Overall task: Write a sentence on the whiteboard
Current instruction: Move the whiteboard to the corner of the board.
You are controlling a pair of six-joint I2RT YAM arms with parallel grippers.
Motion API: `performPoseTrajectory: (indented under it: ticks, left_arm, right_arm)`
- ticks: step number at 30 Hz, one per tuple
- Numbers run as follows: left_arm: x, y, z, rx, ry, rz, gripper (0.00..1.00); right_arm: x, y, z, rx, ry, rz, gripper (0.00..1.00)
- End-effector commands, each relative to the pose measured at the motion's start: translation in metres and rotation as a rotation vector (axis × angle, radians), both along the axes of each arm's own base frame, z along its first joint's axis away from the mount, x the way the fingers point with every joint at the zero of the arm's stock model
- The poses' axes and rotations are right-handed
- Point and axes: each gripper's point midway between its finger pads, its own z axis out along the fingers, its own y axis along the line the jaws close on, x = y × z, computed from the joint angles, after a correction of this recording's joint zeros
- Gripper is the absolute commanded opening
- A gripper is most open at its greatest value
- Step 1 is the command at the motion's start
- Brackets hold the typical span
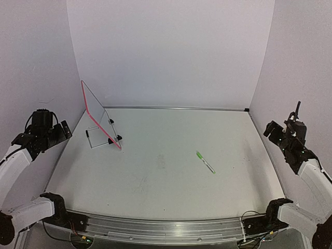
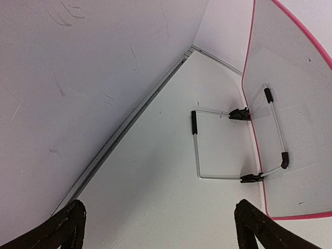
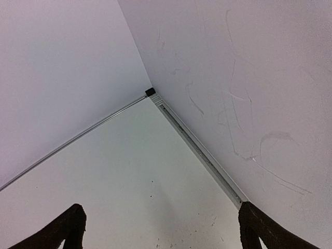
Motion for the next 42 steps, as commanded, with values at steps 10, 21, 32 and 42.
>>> performPoseTrajectory:
  ticks: [10, 21, 32, 42]
  left_arm:
    - [0.036, -0.009, 0.003, -0.007, 0.075, -0.039, 0.99]
    - [0.112, -0.026, -0.057, -0.104, 0.203, -0.122, 0.88]
    - [0.178, -0.013, -0.124, -0.195, 0.337, -0.164, 0.48]
    - [0.229, 0.002, -0.158, -0.123, 0.434, -0.146, 0.38]
  right_arm:
    - [0.008, 0.029, 0.020, 0.017, 0.036, 0.181, 0.98]
    - [0.011, 0.047, 0.019, 0.052, 0.141, 0.282, 0.98]
    - [0.008, 0.053, 0.020, 0.082, 0.173, 0.310, 0.98]
    - [0.018, 0.059, 0.034, 0.103, 0.162, 0.340, 0.95]
